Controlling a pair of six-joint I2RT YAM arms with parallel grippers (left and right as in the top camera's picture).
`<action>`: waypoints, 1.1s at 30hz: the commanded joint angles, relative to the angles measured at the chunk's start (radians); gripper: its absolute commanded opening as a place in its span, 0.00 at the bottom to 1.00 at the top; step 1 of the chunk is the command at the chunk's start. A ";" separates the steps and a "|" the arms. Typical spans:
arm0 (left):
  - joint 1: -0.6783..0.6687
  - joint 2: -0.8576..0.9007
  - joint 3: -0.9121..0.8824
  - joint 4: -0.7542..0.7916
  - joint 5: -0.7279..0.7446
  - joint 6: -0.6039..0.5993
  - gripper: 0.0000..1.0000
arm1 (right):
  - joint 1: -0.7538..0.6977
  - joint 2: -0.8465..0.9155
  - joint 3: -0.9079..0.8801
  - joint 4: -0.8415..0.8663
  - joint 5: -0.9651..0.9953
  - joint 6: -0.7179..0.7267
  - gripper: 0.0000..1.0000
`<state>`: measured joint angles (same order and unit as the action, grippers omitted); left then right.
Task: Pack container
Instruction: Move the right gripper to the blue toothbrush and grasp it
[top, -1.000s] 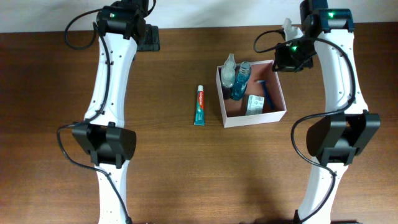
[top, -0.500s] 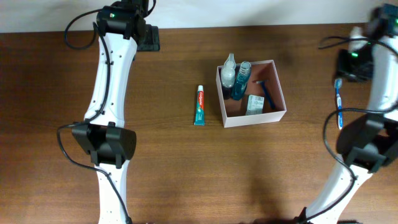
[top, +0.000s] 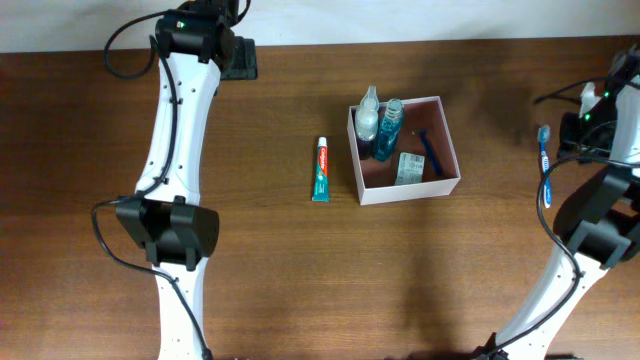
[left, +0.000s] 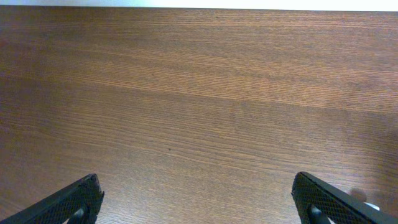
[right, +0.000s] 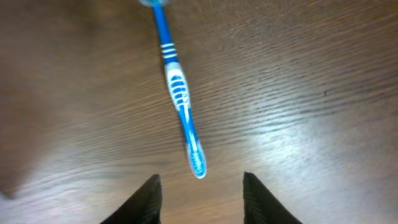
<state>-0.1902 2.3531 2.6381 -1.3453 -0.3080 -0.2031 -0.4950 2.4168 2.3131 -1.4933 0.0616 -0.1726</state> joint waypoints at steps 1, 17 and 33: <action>0.003 0.009 -0.003 0.002 -0.014 -0.009 0.99 | -0.005 0.024 -0.006 0.013 0.056 -0.060 0.38; 0.003 0.009 -0.003 0.004 -0.014 -0.009 0.99 | -0.010 0.107 -0.026 0.073 -0.050 -0.117 0.38; 0.003 0.009 -0.003 0.003 -0.014 -0.009 0.99 | -0.008 0.171 -0.026 0.076 -0.077 -0.127 0.38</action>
<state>-0.1902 2.3531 2.6381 -1.3445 -0.3077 -0.2031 -0.4969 2.5649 2.2921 -1.4132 0.0017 -0.2924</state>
